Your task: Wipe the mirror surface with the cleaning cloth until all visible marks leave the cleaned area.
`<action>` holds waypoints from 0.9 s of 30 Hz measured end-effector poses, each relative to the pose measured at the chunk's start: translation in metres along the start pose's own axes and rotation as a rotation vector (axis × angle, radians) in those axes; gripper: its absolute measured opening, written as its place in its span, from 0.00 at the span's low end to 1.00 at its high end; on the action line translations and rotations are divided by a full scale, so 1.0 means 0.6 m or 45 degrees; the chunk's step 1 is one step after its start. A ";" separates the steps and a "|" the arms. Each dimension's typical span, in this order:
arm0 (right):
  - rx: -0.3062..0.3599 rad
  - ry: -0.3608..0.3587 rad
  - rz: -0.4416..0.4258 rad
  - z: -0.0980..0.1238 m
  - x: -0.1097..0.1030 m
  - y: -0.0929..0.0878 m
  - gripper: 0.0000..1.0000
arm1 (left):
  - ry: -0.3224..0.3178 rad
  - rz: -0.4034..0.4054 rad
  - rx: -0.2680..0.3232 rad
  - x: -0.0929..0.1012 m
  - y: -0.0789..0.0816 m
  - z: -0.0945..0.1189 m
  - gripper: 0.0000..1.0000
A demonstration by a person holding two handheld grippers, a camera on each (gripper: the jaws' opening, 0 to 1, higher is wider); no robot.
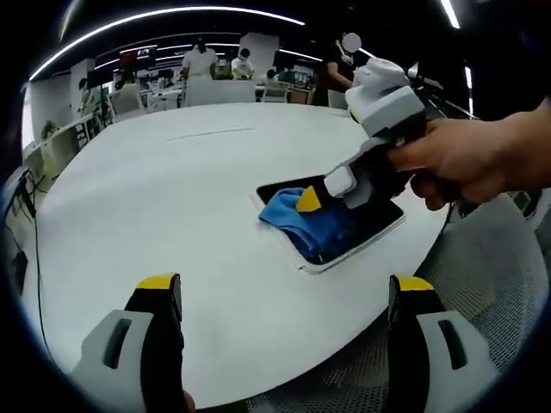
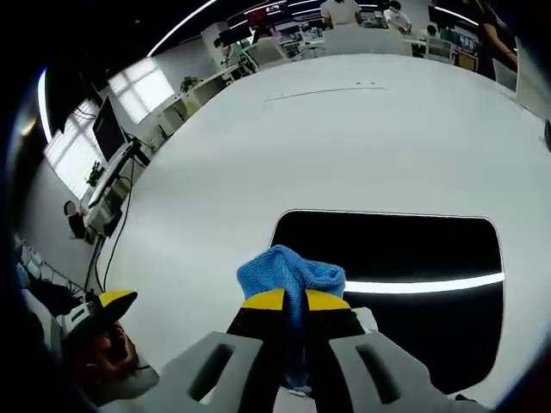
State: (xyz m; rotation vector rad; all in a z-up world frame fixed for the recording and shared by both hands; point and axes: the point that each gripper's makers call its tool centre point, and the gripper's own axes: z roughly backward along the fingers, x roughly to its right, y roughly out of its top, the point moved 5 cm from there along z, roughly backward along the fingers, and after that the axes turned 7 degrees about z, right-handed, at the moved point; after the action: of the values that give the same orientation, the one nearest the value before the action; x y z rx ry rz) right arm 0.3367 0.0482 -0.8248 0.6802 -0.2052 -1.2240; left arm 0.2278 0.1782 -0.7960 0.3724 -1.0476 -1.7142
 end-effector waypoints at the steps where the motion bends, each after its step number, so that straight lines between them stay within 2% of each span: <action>1: -0.004 0.003 0.000 -0.003 0.002 0.005 0.01 | 0.005 0.004 0.000 -0.002 0.000 0.000 0.99; 4: -0.010 0.019 -0.066 -0.009 0.008 0.014 0.01 | -0.004 -0.009 -0.036 0.002 -0.004 -0.002 0.99; 9: -0.004 0.021 -0.063 -0.020 0.018 0.031 0.01 | -0.007 -0.014 -0.056 0.001 -0.008 -0.003 0.99; 13: 0.011 0.015 -0.022 -0.028 0.020 0.042 0.01 | -0.030 -0.040 -0.077 0.005 -0.010 -0.005 0.99; 16: 0.023 0.015 -0.005 -0.036 0.027 0.055 0.01 | -0.070 -0.025 -0.065 0.010 -0.010 -0.004 0.99; 18: 0.032 0.017 0.029 -0.038 0.028 0.058 0.01 | -0.059 -0.026 -0.063 0.007 -0.010 -0.003 0.99; 20: 0.038 0.021 0.056 -0.039 0.028 0.060 0.01 | -0.084 -0.019 -0.073 0.011 -0.012 -0.003 0.99; 24: 0.042 0.023 0.050 -0.042 0.029 0.064 0.01 | -0.080 -0.110 -0.110 0.013 -0.017 -0.002 0.99; 27: 0.035 0.013 0.071 -0.043 0.028 0.067 0.01 | -0.075 -0.125 -0.137 0.013 -0.023 0.001 0.99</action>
State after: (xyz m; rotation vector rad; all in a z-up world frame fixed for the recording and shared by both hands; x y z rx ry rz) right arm 0.3872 0.0492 -0.8255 0.7003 -0.2315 -1.1657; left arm 0.2155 0.1727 -0.8048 0.3105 -0.9884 -1.8712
